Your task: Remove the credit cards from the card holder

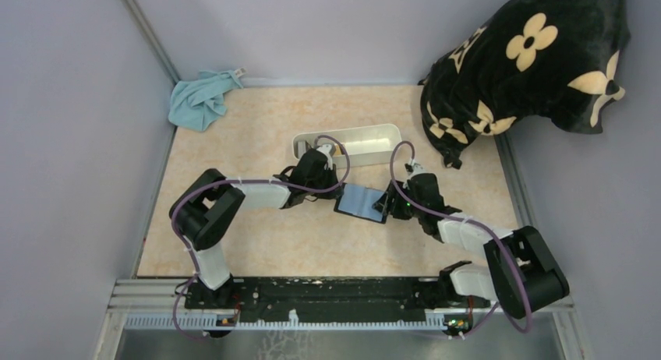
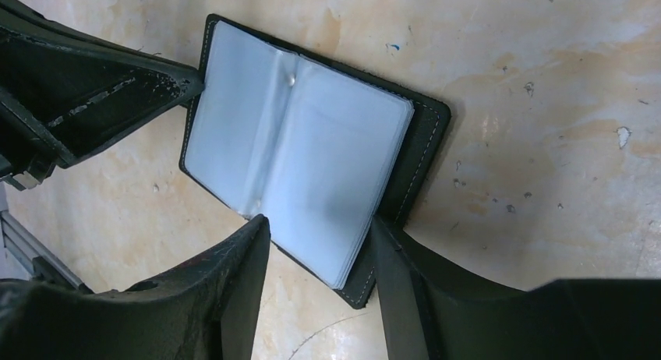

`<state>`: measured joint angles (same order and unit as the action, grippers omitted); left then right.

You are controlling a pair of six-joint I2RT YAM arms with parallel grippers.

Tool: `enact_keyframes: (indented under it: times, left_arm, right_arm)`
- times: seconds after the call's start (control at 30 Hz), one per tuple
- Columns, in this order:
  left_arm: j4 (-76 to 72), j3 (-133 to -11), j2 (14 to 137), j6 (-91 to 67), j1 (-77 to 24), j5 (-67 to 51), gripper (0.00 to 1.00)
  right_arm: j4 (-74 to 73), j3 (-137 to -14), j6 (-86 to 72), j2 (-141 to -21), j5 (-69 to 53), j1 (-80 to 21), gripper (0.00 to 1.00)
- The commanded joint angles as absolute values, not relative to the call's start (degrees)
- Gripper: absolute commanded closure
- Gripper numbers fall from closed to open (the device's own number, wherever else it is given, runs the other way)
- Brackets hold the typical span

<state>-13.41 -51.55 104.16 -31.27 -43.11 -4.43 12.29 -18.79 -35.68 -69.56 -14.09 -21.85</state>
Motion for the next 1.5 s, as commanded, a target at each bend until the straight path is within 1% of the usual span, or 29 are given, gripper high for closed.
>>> enact_keyframes:
  times: [0.0,0.13,0.33,0.47,0.53,0.6,0.63,0.67,0.73,0.83,0.93,0.97,1.03,1.13,1.3,1.47]
  left_arm:
    - [-11.42,-50.10,106.69,-31.64,-43.42,-7.02,1.00]
    - [-11.59,-49.78,106.34,-31.64,-43.42,-7.11,1.00]
    - [-12.04,-49.57,106.74,-31.90,-43.42,-8.09,1.00]
    - [-12.31,-49.38,106.56,-32.33,-43.37,-8.57,1.00]
    - [-12.50,-49.10,106.36,-32.42,-43.43,-8.65,1.00]
    - [-12.68,-48.88,106.20,-32.43,-43.42,-8.74,1.00]
    - [-12.66,-48.79,106.17,-32.48,-43.42,-8.75,1.00]
    - [-12.68,-48.78,106.15,-32.44,-43.42,-8.91,1.00]
    - [-12.74,-48.78,106.08,-32.58,-43.42,-9.26,1.00]
    - [-13.10,-48.91,105.59,-32.70,-43.46,-10.15,1.00]
    - [-12.45,-50.12,104.85,-32.16,-44.20,-11.24,1.00]
    - [-11.95,-50.69,104.59,-31.83,-44.71,-11.40,1.00]
    - [-11.48,-51.47,104.13,-31.74,-45.46,-12.22,1.00]
    - [-13.67,-51.51,104.48,-33.19,-45.70,-16.46,1.00]
    - [-18.00,-51.32,105.50,-37.13,-45.70,-22.96,1.00]
    - [-19.84,-51.22,105.05,-38.96,-45.69,-25.20,1.00]
  right_arm:
    - [14.97,-20.60,-33.98,-72.17,-15.03,-21.53,0.48]
    - [17.98,-18.96,-34.93,-73.72,-16.04,-21.50,0.48]
    - [24.77,-18.69,-37.36,-75.84,-21.43,-21.62,0.49]
    - [24.97,-20.15,-37.50,-76.53,-22.14,-22.10,0.51]
    - [25.00,-20.59,-37.39,-76.55,-22.19,-22.25,0.57]
    - [25.15,-20.70,-37.40,-76.55,-22.15,-22.24,0.65]
    - [25.17,-20.74,-37.38,-76.55,-22.23,-22.24,0.71]
    - [25.14,-20.70,-37.46,-76.49,-22.26,-22.24,0.79]
    - [24.73,-20.61,-37.47,-76.11,-22.07,-22.24,0.89]
    - [23.66,-19.92,-37.38,-74.70,-20.82,-22.24,0.95]
    - [22.67,-18.94,-37.10,-73.21,-19.92,-22.24,0.94]
    - [22.53,-18.63,-37.08,-72.94,-19.73,-22.24,0.90]
    - [22.41,-18.18,-37.03,-72.63,-19.67,-22.24,0.77]
    - [22.95,-17.59,-37.11,-72.55,-19.51,-22.24,0.71]
    - [23.44,-17.39,-37.18,-72.91,-19.78,-22.24,0.70]
    - [22.20,-17.09,-36.39,-72.13,-19.12,-22.20,0.71]
